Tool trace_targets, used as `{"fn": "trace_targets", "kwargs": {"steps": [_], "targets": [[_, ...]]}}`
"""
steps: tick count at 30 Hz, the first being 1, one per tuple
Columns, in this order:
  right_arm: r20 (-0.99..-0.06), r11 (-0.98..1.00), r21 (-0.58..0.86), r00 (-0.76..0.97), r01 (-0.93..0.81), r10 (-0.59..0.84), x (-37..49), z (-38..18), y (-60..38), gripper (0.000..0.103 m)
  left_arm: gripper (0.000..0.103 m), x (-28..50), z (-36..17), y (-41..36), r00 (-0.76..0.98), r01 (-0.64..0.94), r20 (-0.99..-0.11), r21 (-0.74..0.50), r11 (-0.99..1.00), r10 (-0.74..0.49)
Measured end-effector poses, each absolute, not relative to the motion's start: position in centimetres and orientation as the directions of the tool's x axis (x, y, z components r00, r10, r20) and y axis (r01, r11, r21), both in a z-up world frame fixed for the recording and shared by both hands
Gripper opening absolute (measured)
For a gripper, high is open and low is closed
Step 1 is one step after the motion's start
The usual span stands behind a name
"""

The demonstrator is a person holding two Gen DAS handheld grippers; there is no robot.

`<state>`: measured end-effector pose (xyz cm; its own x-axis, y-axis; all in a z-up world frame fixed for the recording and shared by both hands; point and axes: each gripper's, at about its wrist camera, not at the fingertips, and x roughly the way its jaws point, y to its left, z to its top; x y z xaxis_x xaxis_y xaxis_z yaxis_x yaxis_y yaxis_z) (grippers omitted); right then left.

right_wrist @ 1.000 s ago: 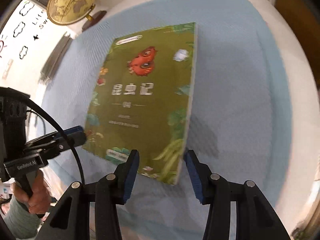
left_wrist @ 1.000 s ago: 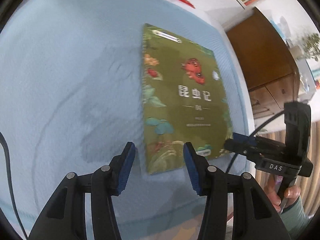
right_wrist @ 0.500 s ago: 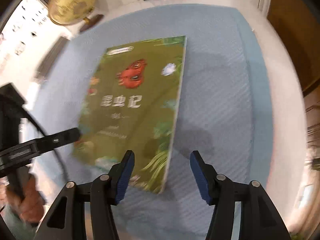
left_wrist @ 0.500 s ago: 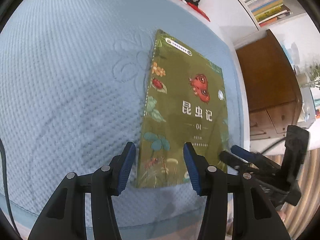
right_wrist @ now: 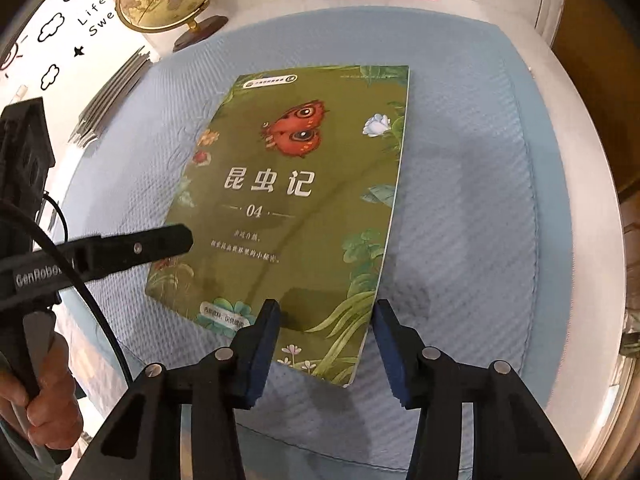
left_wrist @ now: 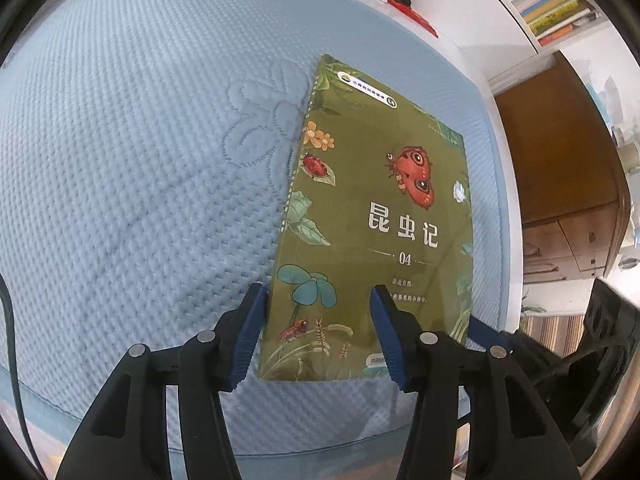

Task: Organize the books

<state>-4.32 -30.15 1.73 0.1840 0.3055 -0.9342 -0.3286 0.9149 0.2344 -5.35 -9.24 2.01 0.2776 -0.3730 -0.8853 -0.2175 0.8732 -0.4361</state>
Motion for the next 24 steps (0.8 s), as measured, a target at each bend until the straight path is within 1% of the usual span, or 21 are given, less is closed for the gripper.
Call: {"fn": "trace_targets", "kwargs": {"steps": [2, 4, 5, 7, 8, 9, 10, 11, 12, 13, 14, 16, 19, 20, 23, 24], "targets": [[-0.929, 0.914, 0.248, 0.189, -0.322, 0.319, -4.4, 1.6, -30.3, 0.048, 0.050, -5.6, 2.3, -9.1, 0.292, -0.207, -0.871, -0.461, 0.863, -0.396], [-0.924, 0.916, 0.262, 0.194, -0.305, 0.329, -4.5, 1.6, -31.0, 0.050, 0.050, -6.1, 3.1, -8.6, 0.331, -0.178, -0.822, -0.537, 0.824, -0.464], [-0.917, 0.912, 0.288, 0.191, -0.292, 0.350, -4.6, 1.6, -31.6, 0.051, 0.050, -6.5, 3.8, -8.2, 0.359, -0.160, -0.782, -0.589, 0.792, -0.509], [-0.895, 0.895, 0.359, 0.175, -0.263, 0.410, -4.4, 1.5, -33.0, 0.052, 0.050, -7.0, 4.8, -7.2, 0.397, -0.127, -0.623, -0.765, 0.632, -0.675], [-0.881, 0.884, 0.397, 0.168, -0.248, 0.442, -4.3, 1.4, -33.6, 0.052, 0.050, -7.0, 5.1, -6.9, 0.407, -0.127, -0.567, -0.811, 0.570, -0.716], [-0.872, 0.876, 0.417, 0.164, -0.242, 0.461, -4.3, 1.5, -34.2, 0.052, 0.050, -6.9, 5.1, -6.8, 0.412, -0.131, -0.561, -0.817, 0.562, -0.718], [-0.864, 0.869, 0.435, 0.162, -0.238, 0.477, -4.2, 1.5, -34.6, 0.052, 0.050, -6.7, 5.1, -7.0, 0.416, -0.138, -0.585, -0.798, 0.587, -0.697], [-0.857, 0.863, 0.448, 0.162, -0.234, 0.489, -4.2, 1.4, -34.8, 0.052, 0.049, -6.4, 4.9, -7.3, 0.414, -0.148, -0.635, -0.754, 0.640, -0.652], [-0.854, 0.861, 0.453, 0.163, -0.232, 0.493, -4.2, 1.4, -35.0, 0.052, 0.045, -6.0, 4.1, -7.7, 0.404, -0.172, -0.688, -0.704, 0.689, -0.602], [-0.854, 0.861, 0.453, 0.164, -0.232, 0.494, -4.5, 1.5, -35.3, 0.052, 0.036, -5.7, 3.1, -7.9, 0.387, -0.198, -0.717, -0.679, 0.707, -0.580], [-0.855, 0.861, 0.450, 0.166, -0.238, 0.492, -4.6, 1.6, -35.2, 0.052, 0.024, -5.5, 2.3, -8.0, 0.376, -0.209, -0.718, -0.682, 0.701, -0.586], [-0.857, 0.862, 0.441, 0.169, -0.248, 0.487, -4.9, 1.5, -34.6, 0.052, 0.017, -5.2, 1.2, -8.6, 0.360, -0.232, -0.729, -0.675, 0.701, -0.582], [-0.855, 0.861, 0.442, 0.171, -0.249, 0.489, -4.9, 1.5, -34.7, 0.053, 0.015, -4.7, 0.4, -9.2, 0.341, -0.267, -0.763, -0.639, 0.722, -0.549], [-0.853, 0.860, 0.448, 0.169, -0.245, 0.493, -4.5, 1.4, -34.8, 0.053, 0.015, -4.6, 0.2, -9.2, 0.341, -0.289, -0.760, -0.645, 0.708, -0.553], [-0.842, 0.849, 0.477, 0.160, -0.227, 0.515, -4.2, 1.3, -35.1, 0.053, 0.014, -4.3, 0.5, -8.9, 0.350, -0.297, -0.721, -0.691, 0.659, -0.599], [-0.840, 0.846, 0.483, 0.154, -0.225, 0.520, -3.9, 1.3, -35.0, 0.053, 0.014, -4.1, 0.8, -9.0, 0.354, -0.292, -0.691, -0.722, 0.627, -0.631]]}}
